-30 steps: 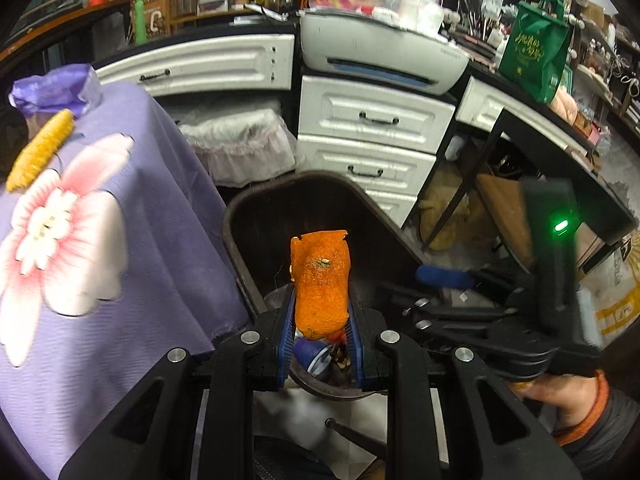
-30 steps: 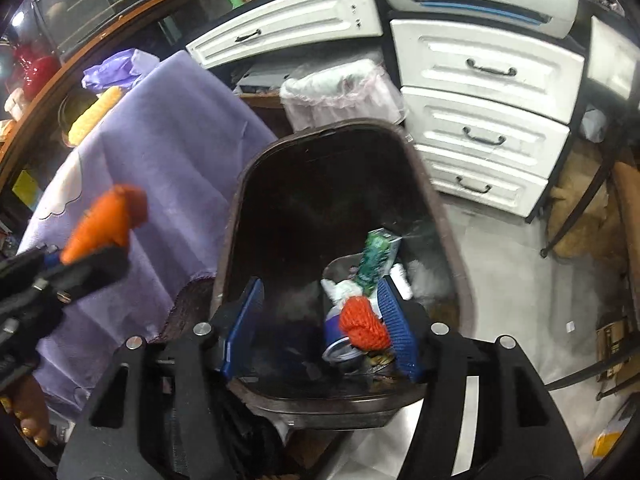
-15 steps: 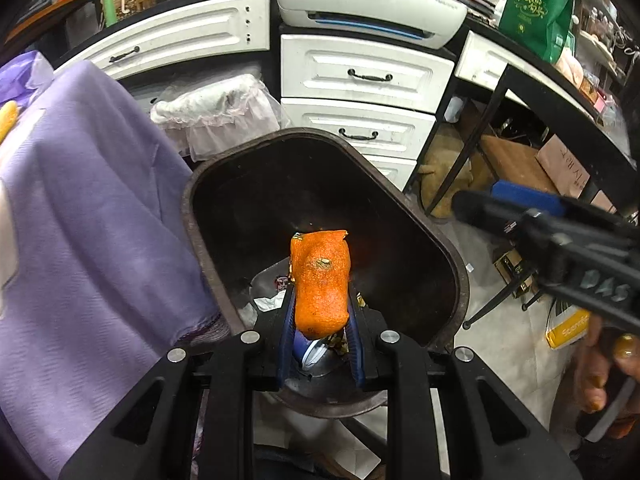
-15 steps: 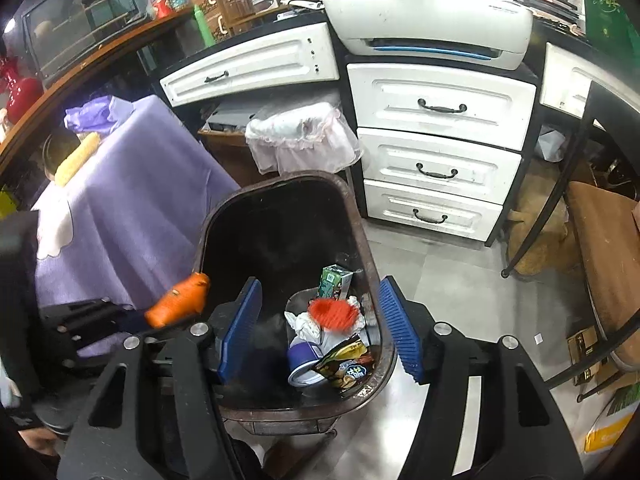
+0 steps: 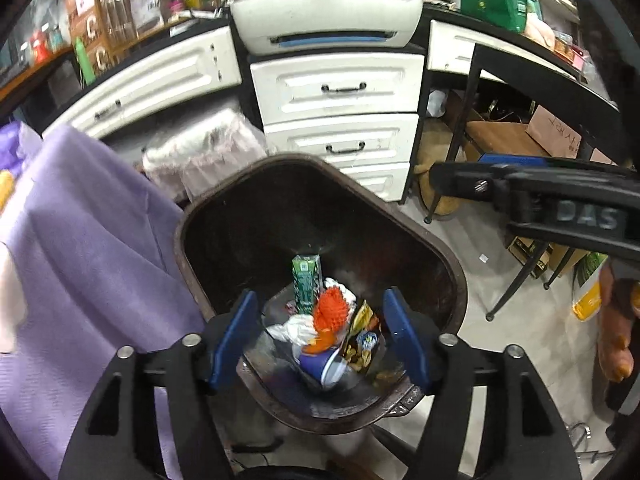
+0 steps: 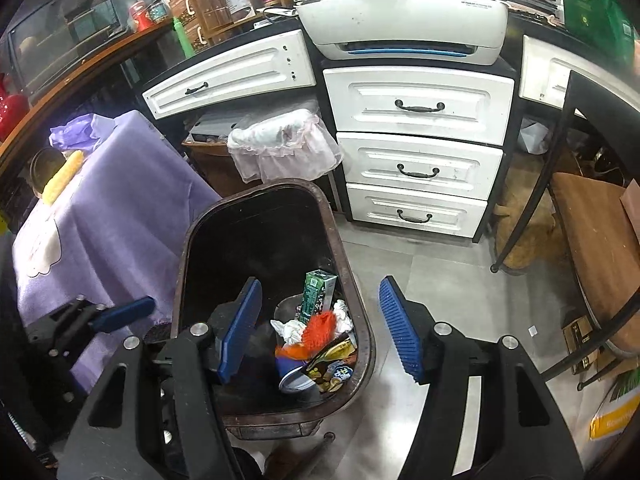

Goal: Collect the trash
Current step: 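Open the left gripper to drop the orange peel into the bin, then move both grippers back over the table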

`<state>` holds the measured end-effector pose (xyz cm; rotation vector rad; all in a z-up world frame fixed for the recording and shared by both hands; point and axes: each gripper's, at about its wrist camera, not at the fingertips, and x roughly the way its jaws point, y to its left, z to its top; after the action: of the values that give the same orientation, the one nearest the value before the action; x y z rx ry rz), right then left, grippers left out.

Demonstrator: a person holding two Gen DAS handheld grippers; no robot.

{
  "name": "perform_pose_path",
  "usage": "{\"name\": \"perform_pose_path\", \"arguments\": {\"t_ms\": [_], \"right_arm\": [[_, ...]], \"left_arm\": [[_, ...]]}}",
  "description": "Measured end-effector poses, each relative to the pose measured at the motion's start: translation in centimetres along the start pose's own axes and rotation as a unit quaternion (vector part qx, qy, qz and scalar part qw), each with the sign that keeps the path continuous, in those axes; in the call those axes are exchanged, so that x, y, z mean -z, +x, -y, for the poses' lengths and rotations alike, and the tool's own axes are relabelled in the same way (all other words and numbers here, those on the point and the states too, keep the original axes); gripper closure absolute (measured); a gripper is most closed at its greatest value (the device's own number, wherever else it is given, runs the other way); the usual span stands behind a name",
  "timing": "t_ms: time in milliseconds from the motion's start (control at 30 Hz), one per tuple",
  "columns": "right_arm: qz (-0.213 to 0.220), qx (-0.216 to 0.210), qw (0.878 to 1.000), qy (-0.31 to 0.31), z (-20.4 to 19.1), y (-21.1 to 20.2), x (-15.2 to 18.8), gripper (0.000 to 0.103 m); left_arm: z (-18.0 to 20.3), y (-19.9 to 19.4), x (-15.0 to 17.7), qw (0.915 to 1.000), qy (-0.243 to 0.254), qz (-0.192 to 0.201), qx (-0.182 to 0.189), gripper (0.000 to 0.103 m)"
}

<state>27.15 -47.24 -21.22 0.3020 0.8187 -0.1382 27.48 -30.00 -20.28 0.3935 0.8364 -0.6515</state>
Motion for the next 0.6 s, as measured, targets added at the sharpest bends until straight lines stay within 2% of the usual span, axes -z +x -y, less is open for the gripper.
{"name": "perform_pose_path", "arguments": {"t_ms": [167, 233, 333, 600], "right_arm": [[0.002, -0.003, 1.000, -0.005, -0.2, -0.1, 0.0, 0.041], [0.002, -0.006, 1.000, -0.006, -0.5, -0.3, -0.1, 0.041], [0.003, -0.013, 1.000, -0.011, -1.1, -0.5, -0.3, 0.041], [0.012, -0.045, 0.998, -0.049, -5.0, -2.1, -1.4, 0.041]], "left_arm": [[0.3, -3.1, -0.1, 0.9988, 0.014, 0.044, -0.018, 0.031], [0.2, -4.5, -0.2, 0.9977, 0.013, 0.063, -0.022, 0.026], [-0.3, -6.8, -0.4, 0.9959, 0.002, 0.088, -0.022, 0.024], [-2.5, -10.6, -0.7, 0.9928, -0.025, 0.114, -0.026, 0.020]]}}
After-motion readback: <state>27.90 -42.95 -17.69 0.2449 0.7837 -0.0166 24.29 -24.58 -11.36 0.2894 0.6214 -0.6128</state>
